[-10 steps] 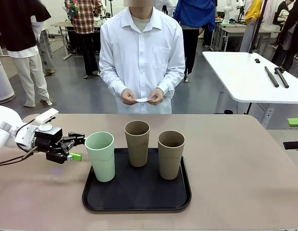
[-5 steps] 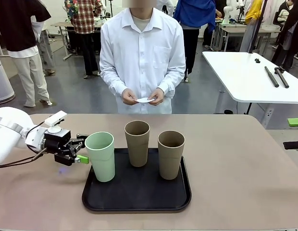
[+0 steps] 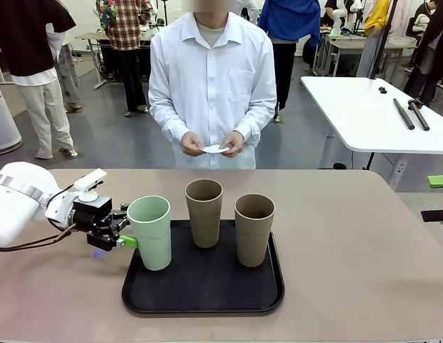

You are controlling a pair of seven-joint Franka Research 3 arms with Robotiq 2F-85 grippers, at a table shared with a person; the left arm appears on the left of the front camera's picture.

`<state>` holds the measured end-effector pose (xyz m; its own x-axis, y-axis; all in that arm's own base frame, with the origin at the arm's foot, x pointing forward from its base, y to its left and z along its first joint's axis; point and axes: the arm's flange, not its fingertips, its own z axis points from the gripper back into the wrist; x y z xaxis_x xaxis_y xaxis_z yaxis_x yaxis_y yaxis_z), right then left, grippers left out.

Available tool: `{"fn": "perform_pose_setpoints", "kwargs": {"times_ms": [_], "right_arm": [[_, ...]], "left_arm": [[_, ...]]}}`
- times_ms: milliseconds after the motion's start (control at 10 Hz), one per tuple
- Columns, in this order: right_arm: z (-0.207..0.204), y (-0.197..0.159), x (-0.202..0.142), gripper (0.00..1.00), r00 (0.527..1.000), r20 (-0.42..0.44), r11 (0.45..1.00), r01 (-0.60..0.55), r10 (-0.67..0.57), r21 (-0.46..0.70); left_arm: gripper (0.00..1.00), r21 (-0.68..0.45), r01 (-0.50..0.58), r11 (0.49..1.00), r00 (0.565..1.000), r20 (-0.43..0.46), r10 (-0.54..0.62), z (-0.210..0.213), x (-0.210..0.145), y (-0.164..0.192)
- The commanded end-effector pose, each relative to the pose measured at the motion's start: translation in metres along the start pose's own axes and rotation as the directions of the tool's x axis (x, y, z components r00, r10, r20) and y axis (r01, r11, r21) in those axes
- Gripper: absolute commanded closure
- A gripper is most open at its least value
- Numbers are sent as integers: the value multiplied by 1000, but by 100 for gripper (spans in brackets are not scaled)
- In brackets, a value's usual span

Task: Place coasters on the table and set cups on them.
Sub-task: Pick up one Reusable plastic cup and place it on a coaster set by the human.

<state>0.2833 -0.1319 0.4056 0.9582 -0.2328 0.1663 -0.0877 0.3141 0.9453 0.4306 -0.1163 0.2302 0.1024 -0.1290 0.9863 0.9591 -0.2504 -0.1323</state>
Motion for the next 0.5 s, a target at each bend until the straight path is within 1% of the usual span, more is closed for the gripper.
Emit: {"fn": "perform_pose_setpoints", "kwargs": {"times_ms": [0,400], "right_arm": [[0,0,1,0,1000,3,1000,2,-2,12],[0,0,1,0,1000,3,1000,2,-2,12]], "left_arm": [[0,-13,22,1000,999,-24,-22,-8,-7,5],[0,-63,5,998,999,-51,-9,-20,-14,4]]}}
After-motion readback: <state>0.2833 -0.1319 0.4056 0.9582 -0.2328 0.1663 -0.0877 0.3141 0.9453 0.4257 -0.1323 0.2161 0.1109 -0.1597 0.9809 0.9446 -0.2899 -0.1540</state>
